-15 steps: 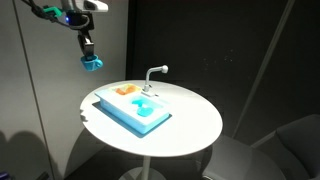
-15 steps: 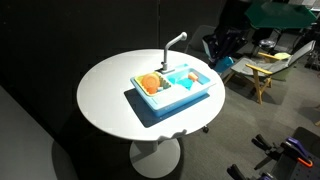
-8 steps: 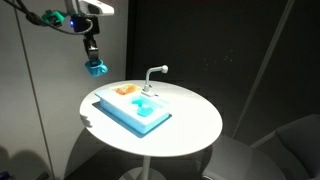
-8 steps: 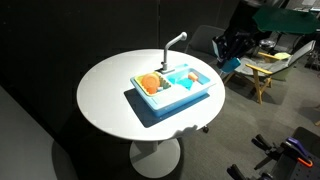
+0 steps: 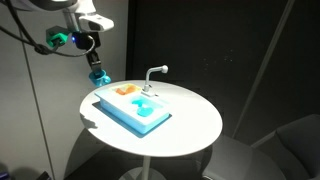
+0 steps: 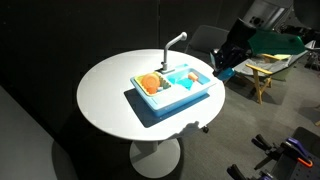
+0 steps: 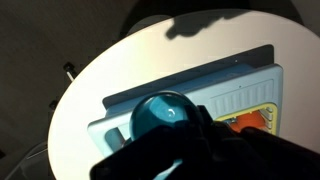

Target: Pick up the blue mug from the dish rack and put it on the table

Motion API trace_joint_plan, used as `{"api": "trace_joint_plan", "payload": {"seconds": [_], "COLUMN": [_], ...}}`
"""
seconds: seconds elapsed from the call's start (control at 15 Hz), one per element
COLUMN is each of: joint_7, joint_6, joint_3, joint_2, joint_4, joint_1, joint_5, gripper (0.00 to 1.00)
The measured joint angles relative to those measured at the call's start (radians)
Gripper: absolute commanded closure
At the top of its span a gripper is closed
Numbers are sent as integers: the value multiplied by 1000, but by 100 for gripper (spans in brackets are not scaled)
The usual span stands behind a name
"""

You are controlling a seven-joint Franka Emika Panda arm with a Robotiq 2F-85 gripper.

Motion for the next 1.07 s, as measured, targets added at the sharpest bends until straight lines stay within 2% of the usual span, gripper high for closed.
{"api": "trace_joint_plan", "payload": {"seconds": [0.33,0.67,1.07], "joint_7": [-55,-94,-109], "joint_6": [111,144,162], "joint_3": [0,0,-1], "joint_2": [60,133,210], "joint_4": [-34,-46,-49], "joint_1": [8,19,24], "joint_5": [40,105,118], "gripper": [98,98,98]}}
